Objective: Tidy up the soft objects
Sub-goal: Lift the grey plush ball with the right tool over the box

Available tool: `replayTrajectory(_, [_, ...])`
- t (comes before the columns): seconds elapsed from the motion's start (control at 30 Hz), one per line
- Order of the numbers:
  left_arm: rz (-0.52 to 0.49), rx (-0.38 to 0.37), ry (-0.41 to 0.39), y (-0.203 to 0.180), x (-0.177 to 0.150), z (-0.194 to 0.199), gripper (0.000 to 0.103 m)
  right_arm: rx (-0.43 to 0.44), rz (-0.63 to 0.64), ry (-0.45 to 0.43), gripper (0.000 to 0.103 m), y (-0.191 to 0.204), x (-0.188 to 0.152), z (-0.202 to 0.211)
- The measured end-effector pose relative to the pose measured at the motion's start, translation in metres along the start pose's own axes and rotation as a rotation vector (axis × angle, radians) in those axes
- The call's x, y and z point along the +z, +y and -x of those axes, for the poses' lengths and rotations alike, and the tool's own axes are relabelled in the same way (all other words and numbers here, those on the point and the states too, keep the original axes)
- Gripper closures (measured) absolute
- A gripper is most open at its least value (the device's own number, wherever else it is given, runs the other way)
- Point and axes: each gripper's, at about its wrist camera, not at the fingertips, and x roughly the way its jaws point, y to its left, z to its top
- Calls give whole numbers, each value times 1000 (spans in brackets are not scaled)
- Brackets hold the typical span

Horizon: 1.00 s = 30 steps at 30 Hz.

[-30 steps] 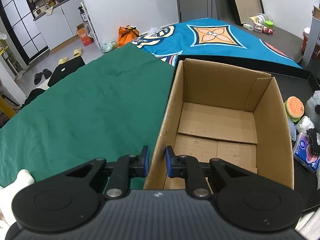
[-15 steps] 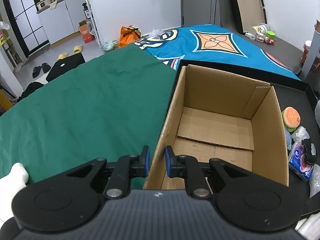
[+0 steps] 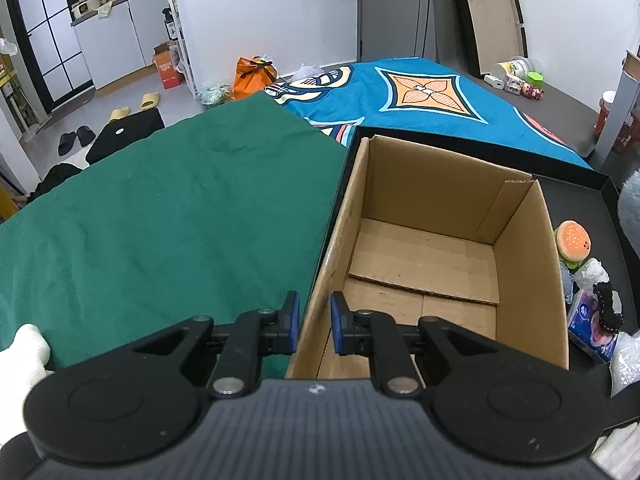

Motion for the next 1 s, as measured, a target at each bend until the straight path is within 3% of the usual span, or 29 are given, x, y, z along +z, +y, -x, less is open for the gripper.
replayTrajectory(0.47, [36,-55,-9,10,-1,-1,88,79,71,-21,36,58,19,-6])
replayTrajectory(0.8, [42,-77,-11,13,-3,-1,88,135,85,23,35,84,18,-27])
replayTrajectory(1.0, [48,-95,-5,16,-2,-4,88,106,91,36,12,90,15,-30])
